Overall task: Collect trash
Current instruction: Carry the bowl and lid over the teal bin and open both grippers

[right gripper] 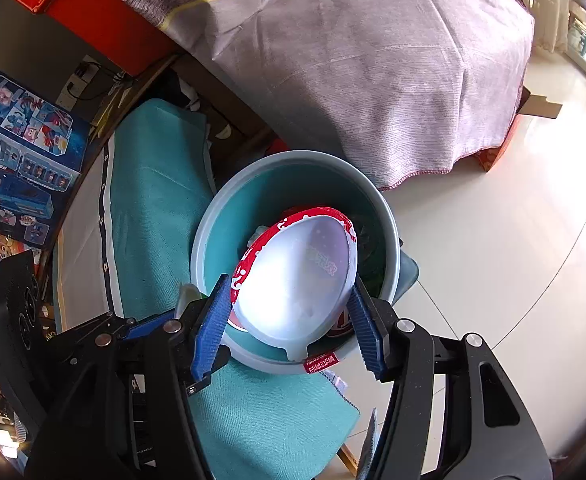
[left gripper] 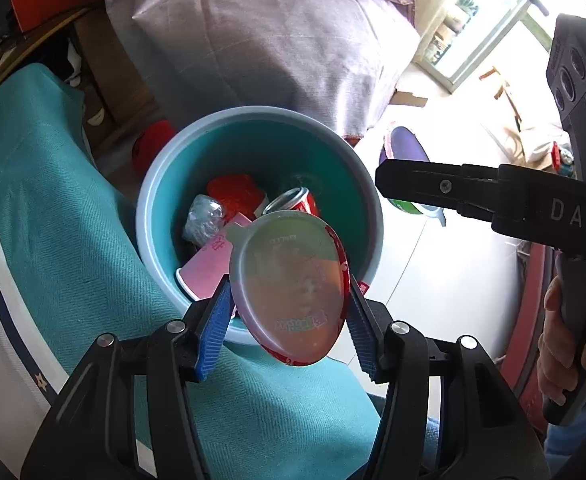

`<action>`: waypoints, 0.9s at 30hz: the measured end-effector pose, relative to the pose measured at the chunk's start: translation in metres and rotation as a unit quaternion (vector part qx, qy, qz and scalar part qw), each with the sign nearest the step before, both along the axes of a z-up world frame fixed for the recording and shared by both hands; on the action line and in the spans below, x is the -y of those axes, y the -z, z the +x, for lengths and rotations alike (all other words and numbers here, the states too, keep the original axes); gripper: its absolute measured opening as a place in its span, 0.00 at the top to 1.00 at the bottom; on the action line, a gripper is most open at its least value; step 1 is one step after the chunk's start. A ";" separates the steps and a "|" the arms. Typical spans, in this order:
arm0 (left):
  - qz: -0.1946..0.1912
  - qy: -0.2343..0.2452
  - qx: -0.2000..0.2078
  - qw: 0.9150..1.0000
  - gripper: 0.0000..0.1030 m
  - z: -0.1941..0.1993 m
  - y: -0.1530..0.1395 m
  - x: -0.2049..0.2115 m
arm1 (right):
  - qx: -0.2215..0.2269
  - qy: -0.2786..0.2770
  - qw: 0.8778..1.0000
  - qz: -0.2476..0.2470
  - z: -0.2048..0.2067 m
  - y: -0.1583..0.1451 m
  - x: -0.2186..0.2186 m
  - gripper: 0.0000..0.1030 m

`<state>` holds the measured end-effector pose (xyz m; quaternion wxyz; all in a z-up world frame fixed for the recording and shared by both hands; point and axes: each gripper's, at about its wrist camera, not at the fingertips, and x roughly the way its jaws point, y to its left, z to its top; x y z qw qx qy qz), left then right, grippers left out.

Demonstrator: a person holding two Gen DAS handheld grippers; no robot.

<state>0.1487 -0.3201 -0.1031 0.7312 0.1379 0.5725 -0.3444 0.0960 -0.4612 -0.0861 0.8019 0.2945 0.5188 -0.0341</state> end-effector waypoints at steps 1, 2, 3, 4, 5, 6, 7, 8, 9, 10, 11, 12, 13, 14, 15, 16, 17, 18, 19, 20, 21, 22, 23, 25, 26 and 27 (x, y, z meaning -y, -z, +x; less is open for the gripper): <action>0.001 0.000 -0.002 1.000 0.41 0.001 0.001 0.001 | -0.001 0.000 1.000 0.000 0.001 0.000 0.000 0.46; 0.003 -0.001 -0.003 1.000 0.36 0.001 0.002 0.001 | -0.001 -0.001 1.000 0.000 0.001 0.000 0.000 0.46; 0.006 -0.003 -0.002 1.000 0.30 0.002 0.002 0.001 | -0.002 -0.002 1.000 0.000 0.002 0.001 0.000 0.46; 0.007 -0.005 0.002 1.000 0.29 0.002 0.002 0.000 | -0.002 -0.002 1.000 -0.001 0.002 0.001 -0.001 0.46; 0.008 -0.008 0.005 1.000 0.28 0.004 0.001 -0.002 | -0.003 -0.003 1.000 -0.001 0.003 0.001 -0.001 0.46; 0.010 -0.010 0.005 1.000 0.27 0.005 0.001 -0.004 | -0.003 -0.004 1.000 0.000 0.004 0.002 -0.002 0.46; 0.010 -0.014 0.003 1.000 0.27 0.007 0.001 -0.006 | -0.004 -0.005 1.000 0.000 0.004 0.002 -0.003 0.46; 0.009 -0.019 0.000 1.000 0.23 0.009 0.000 -0.009 | -0.004 -0.007 1.000 -0.001 0.005 0.002 -0.004 0.46; 0.008 -0.023 -0.001 1.000 0.15 0.009 0.000 -0.011 | -0.005 -0.008 1.000 0.000 0.005 0.003 -0.005 0.46; 0.006 -0.029 0.002 1.000 0.13 0.011 -0.002 -0.014 | -0.006 -0.010 1.000 0.000 0.006 0.003 -0.007 0.46; 0.004 -0.034 0.005 0.999 0.13 0.011 -0.003 -0.018 | -0.006 -0.011 1.000 0.000 0.006 0.003 -0.008 0.46; 0.003 -0.037 0.006 0.999 0.12 0.012 -0.005 -0.020 | -0.006 -0.013 1.000 -0.001 0.006 0.003 -0.010 0.46; 0.002 -0.040 0.006 0.999 0.12 0.012 -0.007 -0.022 | -0.007 -0.014 1.000 -0.002 0.007 0.002 -0.012 0.46; 0.002 -0.043 0.006 0.999 0.11 0.013 -0.008 -0.025 | -0.007 -0.016 1.000 -0.002 0.007 0.002 -0.013 0.46; 0.001 -0.046 0.007 0.999 0.11 0.013 -0.009 -0.027 | -0.008 -0.018 1.000 -0.004 0.007 0.002 -0.015 0.46; 0.001 -0.051 0.007 0.999 0.11 0.014 -0.010 -0.031 | -0.008 -0.020 1.000 -0.005 0.008 0.001 -0.017 0.46; 0.000 -0.054 0.007 0.999 0.11 0.014 -0.010 -0.033 | -0.008 -0.021 1.000 -0.006 0.008 0.000 -0.018 0.46; 0.000 -0.057 0.007 0.998 0.11 0.014 -0.011 -0.036 | -0.007 -0.023 1.000 -0.007 0.008 0.000 -0.019 0.46; -0.001 -0.059 0.006 0.998 0.11 0.014 -0.011 -0.039 | -0.007 -0.025 1.000 -0.008 0.008 -0.001 -0.021 0.46; -0.002 -0.061 0.006 0.998 0.11 0.014 -0.011 -0.041 | -0.007 -0.027 1.000 -0.009 0.008 -0.002 -0.023 0.46; -0.003 -0.063 0.006 0.998 0.11 0.013 -0.012 -0.044 | -0.008 -0.029 1.000 -0.010 0.008 -0.002 -0.026 0.46; -0.005 -0.065 0.005 0.998 0.11 0.012 -0.013 -0.047 | -0.008 -0.031 0.999 -0.011 0.009 -0.002 -0.028 0.46; -0.007 -0.065 0.004 0.998 0.11 0.011 -0.013 -0.049 | -0.009 -0.033 0.999 -0.012 0.010 -0.002 -0.030 0.46; -0.009 -0.066 0.004 0.998 0.11 0.009 -0.014 -0.054 | -0.012 -0.037 0.999 -0.013 0.011 -0.001 -0.035 0.46; -0.010 -0.066 0.005 0.998 0.11 0.008 -0.015 -0.055 | -0.014 -0.039 0.999 -0.013 0.012 0.000 -0.037 0.46; -0.010 -0.066 0.006 0.998 0.11 0.006 -0.015 -0.057 | -0.015 -0.040 0.999 -0.013 0.013 0.000 -0.040 0.46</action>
